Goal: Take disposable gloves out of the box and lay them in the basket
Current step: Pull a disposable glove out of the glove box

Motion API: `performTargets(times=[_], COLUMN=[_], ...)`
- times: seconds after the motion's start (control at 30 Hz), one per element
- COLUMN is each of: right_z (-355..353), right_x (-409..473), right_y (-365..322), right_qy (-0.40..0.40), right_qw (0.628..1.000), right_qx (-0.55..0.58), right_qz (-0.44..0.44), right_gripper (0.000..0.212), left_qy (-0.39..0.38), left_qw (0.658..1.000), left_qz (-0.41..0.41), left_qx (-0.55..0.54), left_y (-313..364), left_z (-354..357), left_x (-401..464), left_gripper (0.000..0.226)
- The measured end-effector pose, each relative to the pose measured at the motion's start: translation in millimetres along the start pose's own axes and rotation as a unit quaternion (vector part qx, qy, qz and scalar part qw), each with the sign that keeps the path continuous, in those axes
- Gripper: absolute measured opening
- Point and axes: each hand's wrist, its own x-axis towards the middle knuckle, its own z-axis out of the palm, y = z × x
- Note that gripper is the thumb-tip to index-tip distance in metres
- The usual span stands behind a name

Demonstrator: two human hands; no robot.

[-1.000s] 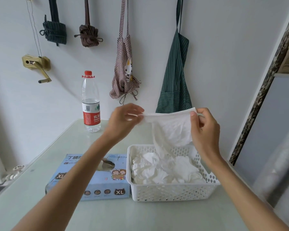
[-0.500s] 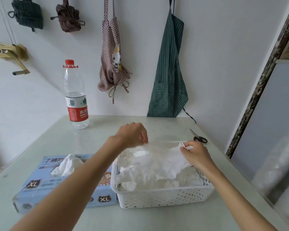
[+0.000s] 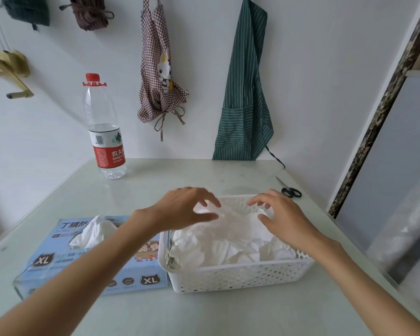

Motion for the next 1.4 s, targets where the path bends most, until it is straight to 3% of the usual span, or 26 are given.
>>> performTargets(times=[0.07, 0.13, 0.27, 0.43, 0.63, 0.73, 0.83, 0.93, 1.07, 1.23, 1.4], right_z=[-2.0, 0.0, -9.3, -12.8, -3.6, -14.7, -26.8, -38.5, -39.7, -3.8, 2.9], right_x=[-0.3, 1.3, 5.7, 9.9, 7.5, 4.6, 3.4, 7.0, 11.9, 9.4, 1.8], right_y=[-2.5, -2.6, -1.9, -0.8, 4.5, 6.6, -1.9, -5.7, -5.4, 5.8, 12.0], right_qy=[-0.102, -0.230, -0.331, -0.392, -0.403, -0.395, -0.366, -0.311, -0.150, -0.309, -0.270], right_qw=[0.993, 0.973, 0.938, 0.908, 0.902, 0.902, 0.897, 0.936, 0.981, 0.940, 0.948], right_qx=[0.057, 0.001, -0.079, -0.096, -0.102, 0.028, 0.152, 0.081, 0.076, -0.084, -0.097], right_qz=[-0.003, 0.010, 0.072, 0.116, 0.115, 0.170, 0.196, 0.144, 0.101, 0.116, 0.138], right_gripper=[0.039, 0.052, 0.082, 0.096, 0.092, 0.088, 0.071, 0.051, 0.037, 0.069, 0.069], left_qy=[-0.129, -0.213, -0.273, -0.280, -0.261, -0.278, -0.274, -0.249, -0.217, -0.246, -0.214], left_qw=[0.991, 0.972, 0.950, 0.933, 0.927, 0.933, 0.942, 0.954, 0.964, 0.947, 0.947], left_qz=[-0.002, 0.000, -0.027, -0.021, -0.015, -0.030, -0.041, -0.044, -0.019, -0.033, -0.034], left_qx=[0.045, 0.101, 0.152, 0.223, 0.268, 0.228, 0.187, 0.164, 0.152, 0.202, 0.237], left_y=[1.0, 2.3, 1.8, 6.7, 6.9, 6.3, 9.4, 12.2, 9.4, 7.3, 7.7], left_z=[2.6, 8.6, 13.1, 20.1, 31.6, 29.9, 21.6, 7.7, -2.6, 7.3, 11.7], left_x=[-9.9, -11.1, -5.1, -4.7, -11.3, -12.4, -9.0, -6.5, -4.4, -0.5, 1.0], left_gripper=[0.065, 0.086, 0.111, 0.109, 0.101, 0.100, 0.101, 0.099, 0.090, 0.105, 0.109])
